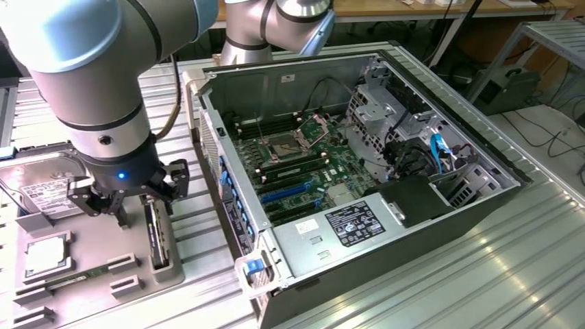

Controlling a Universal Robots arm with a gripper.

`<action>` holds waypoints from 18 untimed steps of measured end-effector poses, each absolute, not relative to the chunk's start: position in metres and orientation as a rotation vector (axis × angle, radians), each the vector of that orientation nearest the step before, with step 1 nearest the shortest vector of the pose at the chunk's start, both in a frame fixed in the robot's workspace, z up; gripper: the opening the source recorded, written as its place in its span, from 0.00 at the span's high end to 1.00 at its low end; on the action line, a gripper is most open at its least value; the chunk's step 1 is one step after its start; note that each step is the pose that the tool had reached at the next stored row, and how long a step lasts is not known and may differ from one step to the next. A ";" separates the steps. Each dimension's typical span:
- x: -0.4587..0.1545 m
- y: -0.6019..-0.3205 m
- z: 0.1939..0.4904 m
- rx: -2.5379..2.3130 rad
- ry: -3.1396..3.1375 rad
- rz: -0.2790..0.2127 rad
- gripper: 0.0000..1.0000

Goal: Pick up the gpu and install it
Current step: 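Pick up the gpu and move the gpu toward the slot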

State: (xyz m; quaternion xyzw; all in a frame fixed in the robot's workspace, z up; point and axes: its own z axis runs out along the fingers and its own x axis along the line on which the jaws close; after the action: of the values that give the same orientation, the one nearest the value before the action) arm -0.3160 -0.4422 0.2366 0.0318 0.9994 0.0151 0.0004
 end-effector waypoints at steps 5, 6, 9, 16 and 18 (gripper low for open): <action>-0.314 -0.442 0.233 0.102 3.139 0.048 0.30; -0.314 -0.442 0.232 0.103 3.139 0.048 0.30; -0.313 -0.442 0.230 0.111 3.139 0.048 0.30; -0.313 -0.442 0.228 0.116 3.139 0.047 0.30; -0.313 -0.442 0.228 0.116 3.139 0.047 0.30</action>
State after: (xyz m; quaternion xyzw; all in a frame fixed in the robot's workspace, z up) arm -0.3133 -0.4422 0.2278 0.0368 0.9992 0.0151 0.0002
